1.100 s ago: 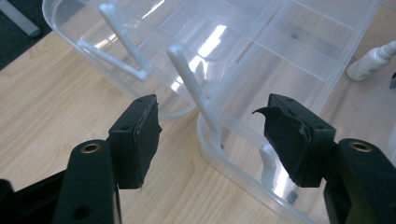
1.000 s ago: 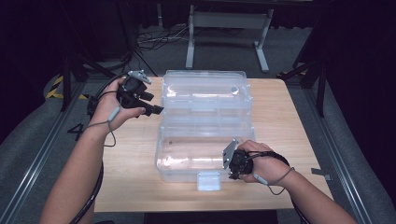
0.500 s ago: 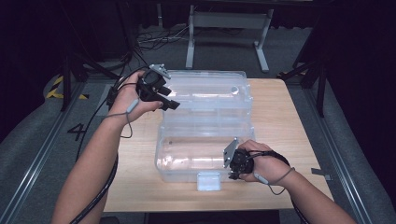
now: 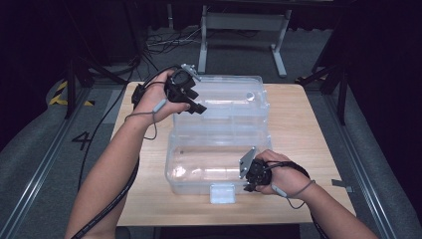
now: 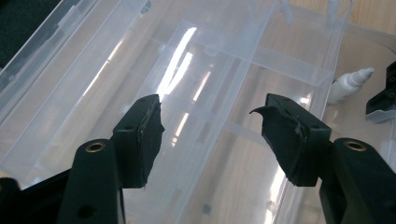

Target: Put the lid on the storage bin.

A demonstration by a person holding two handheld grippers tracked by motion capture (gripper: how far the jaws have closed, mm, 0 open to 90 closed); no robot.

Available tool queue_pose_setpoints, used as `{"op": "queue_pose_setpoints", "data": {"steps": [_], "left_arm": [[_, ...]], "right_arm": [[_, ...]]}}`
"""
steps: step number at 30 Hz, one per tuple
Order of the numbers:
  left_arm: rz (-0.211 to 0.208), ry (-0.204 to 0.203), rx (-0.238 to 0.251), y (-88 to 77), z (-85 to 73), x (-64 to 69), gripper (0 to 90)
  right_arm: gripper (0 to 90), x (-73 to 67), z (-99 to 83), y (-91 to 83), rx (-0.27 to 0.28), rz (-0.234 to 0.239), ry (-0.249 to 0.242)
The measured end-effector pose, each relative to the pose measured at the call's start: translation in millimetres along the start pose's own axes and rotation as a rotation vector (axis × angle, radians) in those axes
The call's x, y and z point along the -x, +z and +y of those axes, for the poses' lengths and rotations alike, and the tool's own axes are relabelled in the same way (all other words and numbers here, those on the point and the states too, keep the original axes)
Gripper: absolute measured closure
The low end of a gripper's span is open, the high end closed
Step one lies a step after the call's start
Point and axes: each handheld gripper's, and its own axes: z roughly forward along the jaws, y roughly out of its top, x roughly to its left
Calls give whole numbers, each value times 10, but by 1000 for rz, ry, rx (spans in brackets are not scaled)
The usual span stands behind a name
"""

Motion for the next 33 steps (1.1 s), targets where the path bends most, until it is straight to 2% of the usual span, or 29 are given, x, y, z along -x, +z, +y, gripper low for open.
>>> {"op": "queue_pose_setpoints", "data": {"steps": [14, 18, 28, 31, 33], "left_arm": [[-49, 61, -17, 174, 282, 78, 413], [-56, 67, -24, 228, 331, 97, 434], [-84, 64, -19, 394, 312, 45, 451], [-102, 59, -23, 437, 290, 31, 486], [-110, 70, -33, 457, 284, 39, 512]], "right_arm": [[829, -1, -18, 5, 22, 2, 10], [829, -5, -24, 2, 22, 3, 11], [829, -2, -34, 1, 26, 3, 11], [828, -4, -30, 3, 24, 1, 11], [829, -5, -31, 3, 24, 1, 11]]}}
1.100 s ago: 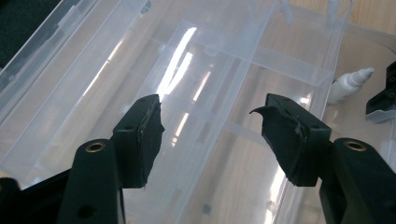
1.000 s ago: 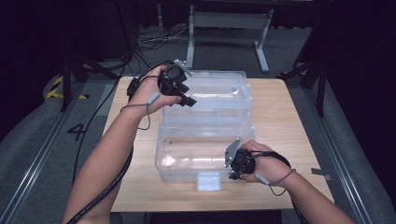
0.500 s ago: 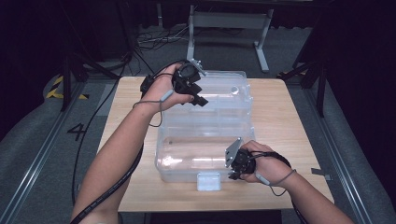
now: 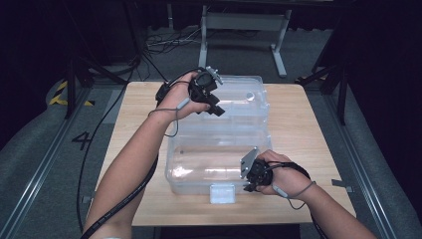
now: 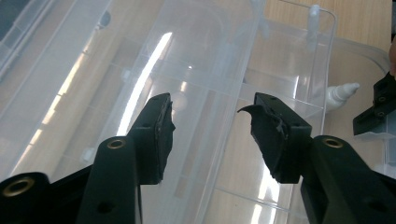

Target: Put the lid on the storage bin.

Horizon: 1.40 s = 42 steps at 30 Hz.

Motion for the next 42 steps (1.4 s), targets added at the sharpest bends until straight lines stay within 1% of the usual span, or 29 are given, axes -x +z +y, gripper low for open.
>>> {"op": "queue_pose_setpoints", "data": {"steps": [2, 3, 6, 7, 8, 9, 10, 11, 13, 15, 17, 19, 20, 21, 23, 24, 26, 27, 29, 30, 31, 34, 35, 39, 42], "left_arm": [[-6, 3, -8, 13, -1, 6, 544], [-17, 6, -18, 40, -3, 15, 544], [-27, 11, -39, 85, 0, 25, 637], [-32, 13, -35, 88, 2, 29, 672], [-49, 11, -39, 86, 6, 31, 729], [-49, 11, -39, 86, 6, 31, 767], [-34, 17, -39, 86, 9, 46, 767], [-21, 18, -43, 84, 10, 54, 808], [-32, 13, -44, 81, 14, 57, 843], [-31, 13, -45, 78, 13, 65, 848], [-28, 23, -45, 73, 14, 77, 850], [-24, 30, -47, 66, 15, 90, 853], [-19, 34, -47, 63, 13, 101, 853], [-15, 37, -47, 60, 11, 110, 855], [-18, 33, -45, 52, 10, 129, 855], [-22, 35, -47, 37, 14, 158, 856], [-25, 36, -49, 29, 17, 178, 857], [-26, 50, -48, 18, 27, 213, 858], [-26, 54, -51, 11, 28, 234, 862], [-22, 65, -53, -3, 24, 275, 862], [-22, 65, -53, -3, 24, 275, 863], [-17, 81, -48, -25, 9, 337, 864], [-19, 83, -49, -31, 5, 352, 865], [-32, 82, -40, -60, -30, 411, 866], [-31, 90, -43, -79, -46, 457, 868]], "right_arm": [[828, 0, 0, 0, 0, 0, 0], [828, 0, 0, 0, 0, 0, 0], [828, 2, -3, 2, 3, -1, -2], [828, 3, -4, 0, 2, 0, -1], [828, 2, -5, 0, 3, 1, 0], [828, 2, -5, 0, 3, 1, 0], [828, 1, -6, 2, 6, -2, 0], [828, 3, -5, 1, 3, 1, -1], [828, 2, -4, 2, 2, 0, 0], [829, 2, -4, 3, 2, 0, 1], [828, -10, -7, 2, 6, 0, 17], [828, -6, -8, 5, 9, -1, 12], [829, -10, -5, 3, 5, 0, 18], [829, -1, -4, 4, 2, 0, 6], [829, -5, -1, 9, 2, -2, 12], [829, -2, -1, 10, 1, -1, 6], [829, 0, -1, 15, 4, -3, 3], [830, -1, -1, 16, 3, -3, 5], [830, 1, 1, 24, 4, -5, 3], [830, 4, 0, 27, 1, -2, 2], [830, 4, 0, 27, 1, -2, 2], [830, 5, -3, 28, 1, -5, 3], [829, 1, -3, 28, 3, -1, 11], [829, 6, -5, 33, 4, 0, 6], [829, 8, -6, 35, 5, 2, 7]]}}
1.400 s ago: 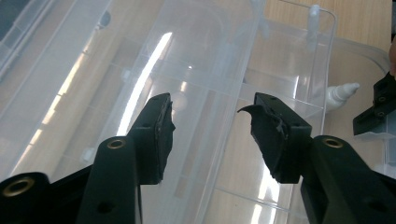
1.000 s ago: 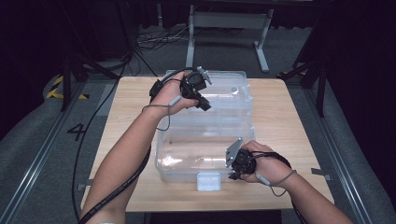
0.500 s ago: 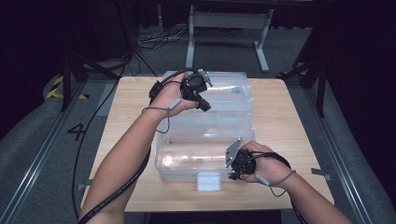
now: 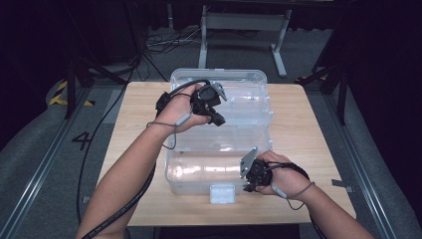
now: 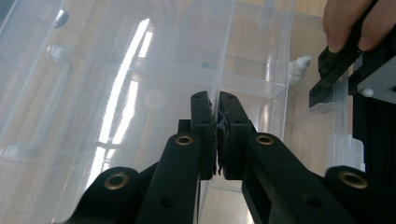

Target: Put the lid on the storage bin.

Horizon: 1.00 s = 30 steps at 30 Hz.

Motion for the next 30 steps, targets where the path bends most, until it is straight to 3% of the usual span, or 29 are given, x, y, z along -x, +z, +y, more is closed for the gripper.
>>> {"op": "queue_pose_setpoints", "data": {"steps": [7, 18, 30], "left_arm": [[-5, -1, -1, -14, -17, 102, 869], [14, 30, -1, -24, -51, 251, 872], [3, 53, -12, -11, -77, 404, 876]], "right_arm": [[828, 2, -7, 3, 5, 1, 2], [853, 19, -26, 36, -4, -1, 14], [857, 12, -26, 33, -7, -9, 9]]}}
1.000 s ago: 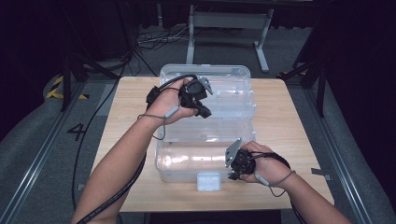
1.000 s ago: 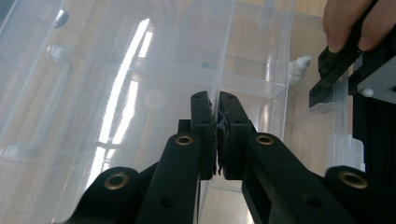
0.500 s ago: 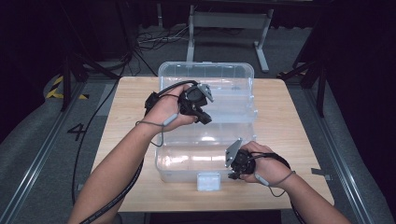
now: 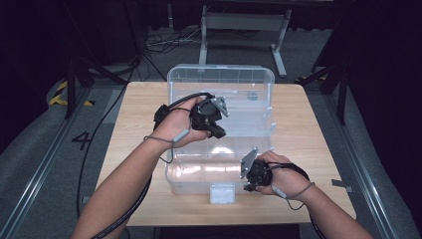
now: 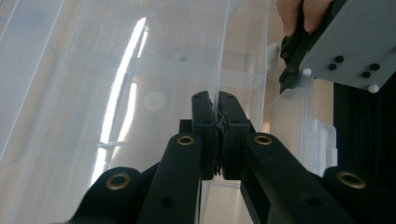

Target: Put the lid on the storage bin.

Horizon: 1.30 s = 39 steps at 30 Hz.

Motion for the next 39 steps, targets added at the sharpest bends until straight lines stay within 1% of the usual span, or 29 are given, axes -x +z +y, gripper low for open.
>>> {"op": "queue_pose_setpoints", "data": {"steps": [3, 4, 6, 8, 9, 10, 11, 13, 14, 16, 17, 18, 19, 20, 21, 23, 24, 26, 30, 35, 36, 37, 39], "left_arm": [[-1, 8, 0, 6, -12, 42, 878], [-1, 13, 0, 7, -15, 50, 878], [-1, 12, 0, 12, -25, 82, 879], [-4, 19, -1, 18, -31, 99, 880], [-7, 20, -2, 21, -32, 108, 881], [-8, 21, -3, 24, -33, 117, 881], [-10, 18, -4, 28, -35, 129, 881], [-11, 23, -4, 34, -36, 139, 881], [-11, 25, -5, 35, -37, 146, 882], [-17, 27, -7, 41, -44, 161, 882], [-19, 27, -7, 43, -47, 167, 882], [-19, 27, -7, 43, -47, 167, 883], [-19, 26, -7, 48, -52, 179, 883], [-19, 26, -7, 48, -52, 179, 883], [-21, 27, -10, 49, -53, 184, 882], [-24, 24, -10, 51, -55, 189, 883], [-22, 26, -13, 52, -55, 195, 882], [-16, 29, -15, 56, -54, 209, 882], [-22, 28, -18, 61, -57, 218, 883], [-24, 29, -18, 67, -65, 231, 883], [-24, 28, -17, 69, -66, 234, 883], [-25, 27, -16, 71, -69, 238, 883], [-17, 30, -14, 74, -72, 252, 883]], "right_arm": [[854, -8, 4, 0, 2, -8, 2], [842, -6, 4, -2, 5, -5, -1], [813, -24, 9, -5, 11, -2, 5], [800, -45, 16, -8, 20, -14, -1], [799, -52, 20, -21, 15, -18, -5], [801, -56, 20, -33, 22, -22, -5], [799, -65, 23, -53, 24, -24, 8], [799, -66, 22, -71, 24, -20, 13], [801, -62, 18, -84, 33, -25, 8], [801, -61, 19, -109, 34, -24, -2], [801, -79, 24, -141, 44, -32, -2], [802, -86, 27, -179, 53, -37, -13], [801, -102, 30, -218, 65, -45, -10], [801, -102, 30, -218, 65, -45, -10], [804, -119, 34, -277, 73, -58, -13], [804, -118, 34, -296, 84, -59, -21], [808, -125, 33, -353, 100, -60, -17], [811, -124, 33, -374, 102, -64, -25], [814, -163, 30, -498, 121, -73, -24], [815, -177, 12, -562, 123, -81, -20], [821, -181, 5, -576, 131, -84, -13], [822, -179, 1, -598, 128, -85, -18], [828, -195, -9, -667, 153, -86, -15]]}}
